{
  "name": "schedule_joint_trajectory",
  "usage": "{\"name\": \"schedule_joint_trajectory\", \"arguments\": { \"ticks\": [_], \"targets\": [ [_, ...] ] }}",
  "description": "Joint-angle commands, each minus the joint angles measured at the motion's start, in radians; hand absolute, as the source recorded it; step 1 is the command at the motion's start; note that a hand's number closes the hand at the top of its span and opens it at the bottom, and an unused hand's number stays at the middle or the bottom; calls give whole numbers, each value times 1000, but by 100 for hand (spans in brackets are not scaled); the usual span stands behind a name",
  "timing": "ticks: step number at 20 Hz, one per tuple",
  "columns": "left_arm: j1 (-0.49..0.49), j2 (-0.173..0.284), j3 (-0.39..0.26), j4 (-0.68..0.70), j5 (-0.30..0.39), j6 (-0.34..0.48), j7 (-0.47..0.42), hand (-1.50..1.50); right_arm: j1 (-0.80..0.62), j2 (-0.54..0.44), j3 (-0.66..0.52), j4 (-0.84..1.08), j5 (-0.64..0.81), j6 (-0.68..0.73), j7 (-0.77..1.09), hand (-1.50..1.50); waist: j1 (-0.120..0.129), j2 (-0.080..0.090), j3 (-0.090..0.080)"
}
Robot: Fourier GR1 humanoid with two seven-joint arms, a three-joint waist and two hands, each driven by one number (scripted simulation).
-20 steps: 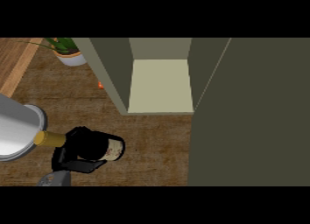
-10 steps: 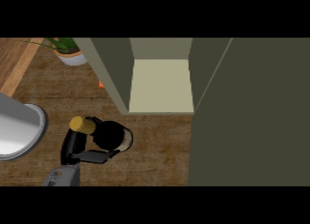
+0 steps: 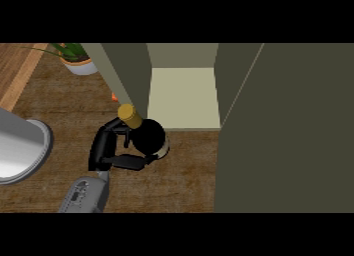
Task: Pick up the wine, place it into the cabinet and close the cabinet
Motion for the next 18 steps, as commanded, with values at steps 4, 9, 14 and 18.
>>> {"name": "schedule_joint_trajectory", "arguments": {
  "ticks": [4,9,14,18],
  "targets": [
    [-110,-6,-139,17,-79,168,138,150,46,-12,-27,-141,-73,9,45,-150,-9,1,0],
    [-203,-5,-213,85,-65,268,177,150,0,7,-41,-50,-58,19,6,-150,-18,4,-1],
    [-241,-4,-236,23,-9,283,264,150,56,-32,-66,-101,-100,57,10,-150,-31,2,0],
    [-251,-3,-275,37,3,356,299,150,53,-24,-58,-118,-133,52,18,-150,-37,3,-1]
  ]
}}
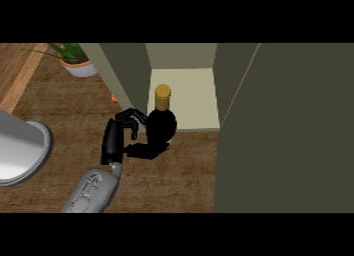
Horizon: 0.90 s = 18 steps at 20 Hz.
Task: Pick up the wine, place it into the cabinet and close the cabinet
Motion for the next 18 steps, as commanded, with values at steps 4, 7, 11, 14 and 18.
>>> {"name": "schedule_joint_trajectory", "arguments": {
  "ticks": [4,7,11,14,18],
  "targets": [
    [-235,-57,-72,128,-13,62,116,150,16,-15,-21,-74,-90,13,14,-150,-53,17,-5],
    [-216,-57,-106,147,-68,106,135,150,6,-2,-28,-80,-95,-5,12,-150,-48,17,-5],
    [-259,-51,-102,186,-120,142,176,150,-8,2,16,-59,-69,5,12,-150,-68,23,-5],
    [-241,-44,-94,211,-119,154,189,150,-15,-2,12,-71,-81,3,16,-150,-81,27,-6],
    [-228,-51,-92,229,-118,172,213,150,-23,-3,0,-13,-81,24,-17,-150,-78,30,-5]
  ]
}}
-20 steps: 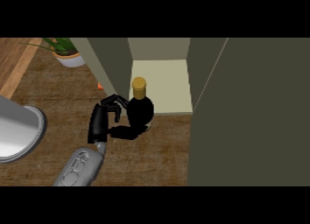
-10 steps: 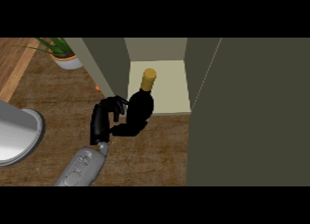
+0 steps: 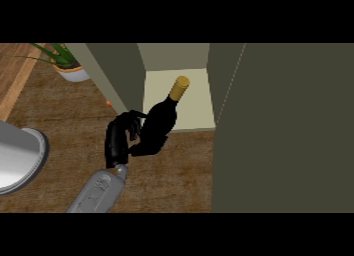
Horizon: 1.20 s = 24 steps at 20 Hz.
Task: Pick up the wine, place it into the cabinet and close the cabinet
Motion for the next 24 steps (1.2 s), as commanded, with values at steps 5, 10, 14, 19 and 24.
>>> {"name": "schedule_joint_trajectory", "arguments": {
  "ticks": [5,10,14,19,24],
  "targets": [
    [-207,-77,0,230,-13,-37,98,150,-8,-10,-5,-38,-79,-1,34,-150,-47,42,-17],
    [-323,-80,91,335,69,-62,60,150,4,7,6,-57,-62,-19,36,-150,-43,42,-19],
    [-376,-81,98,368,73,-31,68,150,51,-7,0,-70,-92,14,20,-150,-46,38,-18],
    [-385,-81,93,366,151,30,43,150,52,-25,-21,-61,-113,27,19,-150,-50,40,-19],
    [-430,-29,-8,418,43,87,47,150,19,-14,3,-24,-76,30,2,-150,-64,45,-16]
  ]
}}
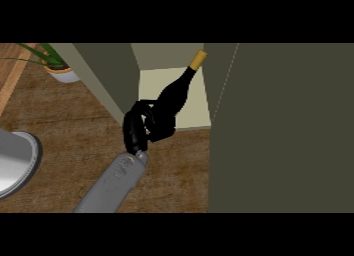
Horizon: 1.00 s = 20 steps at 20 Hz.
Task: Pick up the wine, place it into the cabinet and close the cabinet
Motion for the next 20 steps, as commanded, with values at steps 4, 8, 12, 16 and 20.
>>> {"name": "schedule_joint_trajectory", "arguments": {
  "ticks": [4,8,12,16,20],
  "targets": [
    [-243,68,-30,177,-82,-86,11,150,2,-6,-6,-14,-65,9,7,-150,-31,29,-10],
    [-303,45,-57,234,-116,-68,45,150,8,-13,-26,-25,-72,19,-4,-150,-37,26,-10],
    [-389,1,-56,299,-73,-57,80,150,12,-16,-28,-40,-101,22,-1,-150,-40,29,-12],
    [-485,1,-56,394,-59,-78,107,150,18,-28,-25,-21,-98,46,-2,-150,-47,31,-11],
    [-538,0,-58,490,-47,-85,125,150,20,-42,-69,-28,-134,57,-16,-150,-42,31,-11]
  ]
}}
